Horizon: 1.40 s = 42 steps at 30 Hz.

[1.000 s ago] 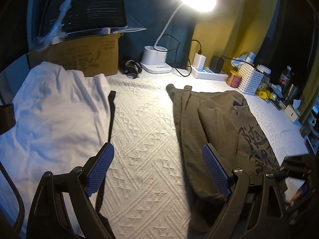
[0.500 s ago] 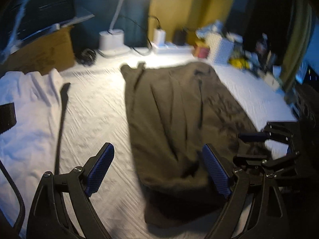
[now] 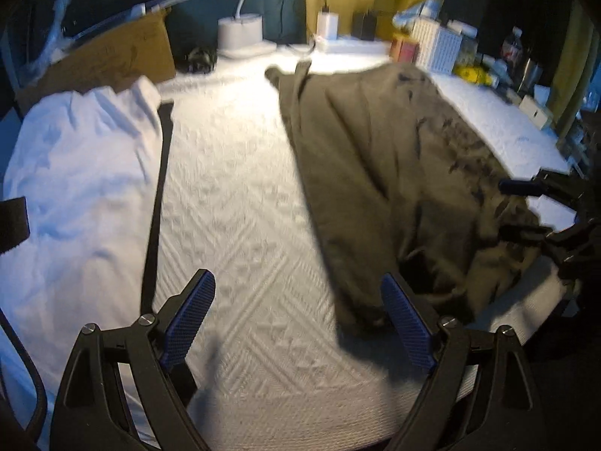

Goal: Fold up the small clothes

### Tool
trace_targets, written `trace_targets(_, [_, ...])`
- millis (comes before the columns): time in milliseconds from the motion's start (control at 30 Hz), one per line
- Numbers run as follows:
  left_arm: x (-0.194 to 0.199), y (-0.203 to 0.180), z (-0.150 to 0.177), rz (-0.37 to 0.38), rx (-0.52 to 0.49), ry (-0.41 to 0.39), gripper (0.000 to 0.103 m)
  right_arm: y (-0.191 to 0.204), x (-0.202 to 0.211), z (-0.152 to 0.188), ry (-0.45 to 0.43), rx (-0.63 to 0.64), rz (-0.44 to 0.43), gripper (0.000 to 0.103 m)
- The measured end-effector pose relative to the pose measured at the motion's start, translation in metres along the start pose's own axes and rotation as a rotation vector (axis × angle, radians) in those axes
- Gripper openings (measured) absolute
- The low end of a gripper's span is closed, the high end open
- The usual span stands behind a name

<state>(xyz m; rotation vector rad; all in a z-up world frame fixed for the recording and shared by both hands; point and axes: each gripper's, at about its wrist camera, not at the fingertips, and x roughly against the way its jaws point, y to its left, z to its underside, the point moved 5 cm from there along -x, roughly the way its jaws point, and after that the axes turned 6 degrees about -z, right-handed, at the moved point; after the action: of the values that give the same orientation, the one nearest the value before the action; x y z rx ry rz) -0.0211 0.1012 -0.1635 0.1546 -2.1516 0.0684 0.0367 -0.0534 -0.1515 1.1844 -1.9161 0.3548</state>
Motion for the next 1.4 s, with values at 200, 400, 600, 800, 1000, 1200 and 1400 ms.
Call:
trace_targets(200, [0.003, -0.007, -0.033, 0.054, 0.007, -0.078, 0.089, -0.017, 0.008, -0.008, -0.028, -0.025, 0.025, 0.070])
trace_targets(400, [-0.020, -0.006, -0.066, 0.038, -0.030, -0.110, 0.089, -0.045, 0.011, -0.017, -0.042, -0.066, 0.067, 0.070])
trace_targets(600, [-0.045, -0.008, -0.097, 0.025, -0.109, -0.139, 0.089, -0.077, 0.010, -0.032, -0.047, -0.094, 0.107, 0.070])
trace_targets(800, [-0.077, -0.004, -0.127, 0.050, -0.125, -0.137, 0.051, -0.106, 0.007, -0.050, -0.067, -0.123, 0.139, 0.070])
trace_targets(1000, [-0.102, -0.007, -0.159, 0.057, -0.161, -0.151, 0.051, -0.135, 0.001, -0.073, -0.079, -0.125, 0.170, 0.070])
trace_targets(1200, [-0.133, -0.011, -0.181, 0.066, -0.197, -0.129, 0.051, -0.162, -0.008, -0.092, -0.096, -0.136, 0.191, 0.070])
trace_targets(1400, [-0.143, -0.016, -0.192, 0.089, -0.244, -0.152, 0.017, -0.192, -0.019, -0.106, -0.118, -0.195, 0.171, 0.070])
